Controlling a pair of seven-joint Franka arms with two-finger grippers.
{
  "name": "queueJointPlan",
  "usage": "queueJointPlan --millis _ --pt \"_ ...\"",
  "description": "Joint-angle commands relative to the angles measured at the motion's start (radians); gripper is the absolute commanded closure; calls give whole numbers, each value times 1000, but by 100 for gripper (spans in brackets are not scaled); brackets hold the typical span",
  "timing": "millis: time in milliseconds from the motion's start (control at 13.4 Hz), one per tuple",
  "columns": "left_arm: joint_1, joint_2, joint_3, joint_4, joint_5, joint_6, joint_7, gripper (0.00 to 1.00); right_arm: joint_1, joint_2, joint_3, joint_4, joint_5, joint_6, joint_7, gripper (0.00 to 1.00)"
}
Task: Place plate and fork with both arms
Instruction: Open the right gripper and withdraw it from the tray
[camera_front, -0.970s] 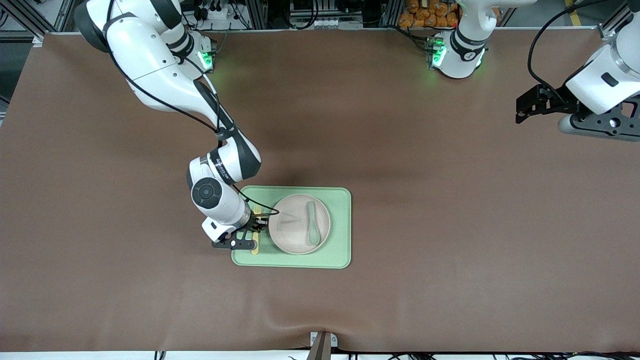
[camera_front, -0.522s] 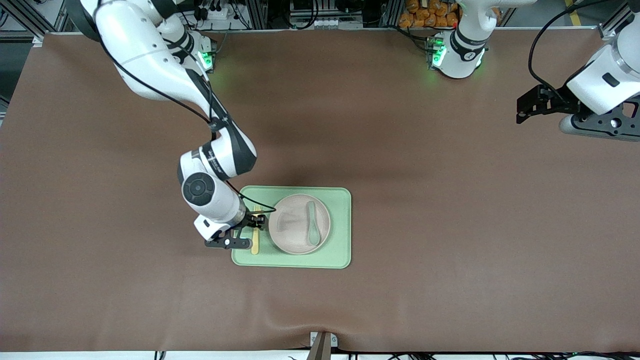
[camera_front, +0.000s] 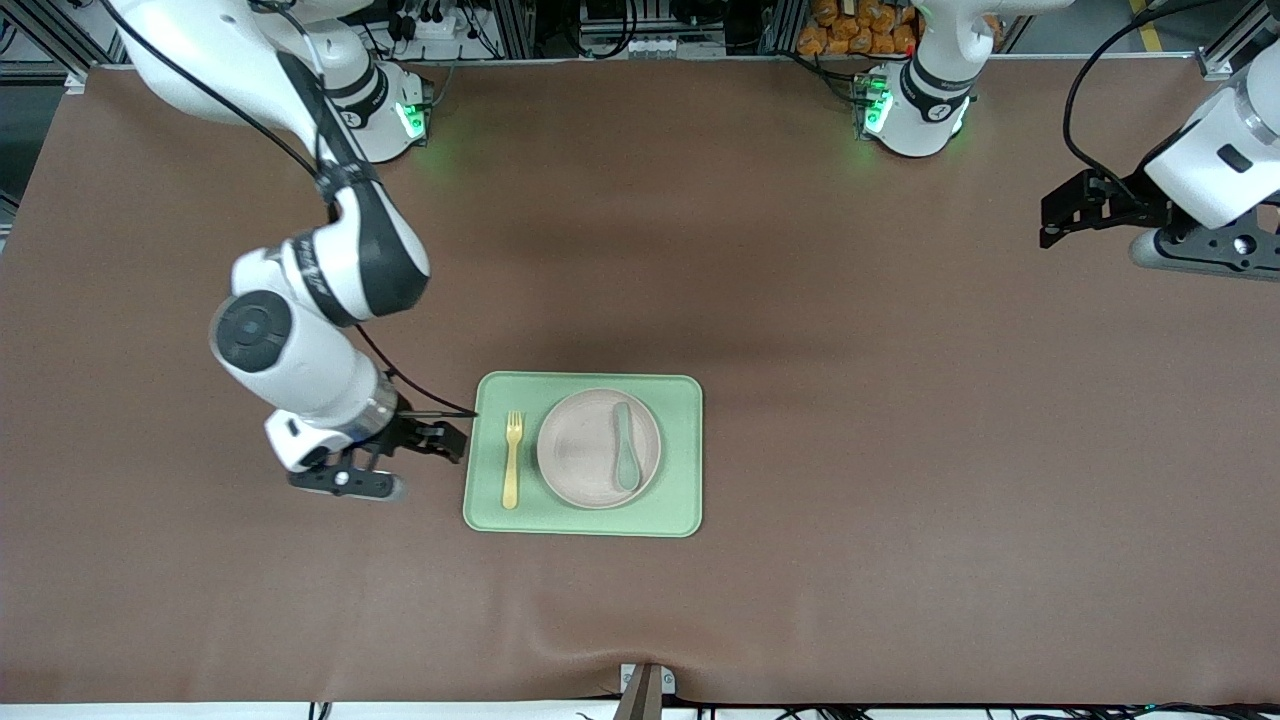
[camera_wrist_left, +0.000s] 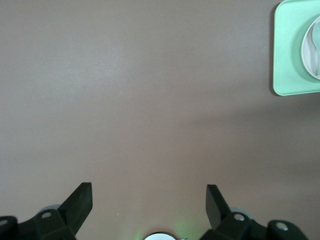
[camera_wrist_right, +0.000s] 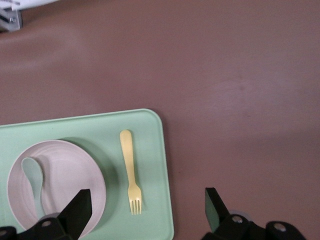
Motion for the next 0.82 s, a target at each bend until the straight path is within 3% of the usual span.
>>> queueJointPlan --millis 0,299,522,746 --pt "18 -7 -3 12 10 -8 3 0 -81 -122 14 -27 -10 -108 -66 0" --pt "18 -1 -9 11 5 6 -60 0 -190 -252 16 -21 -4 -265 -197 0" --pt "18 -4 -14 8 7 57 -106 0 -249 -416 16 -33 -4 -421 -272 0" --pt "13 1 -14 6 30 69 -86 0 -305 -504 16 -43 2 -443 -330 0"
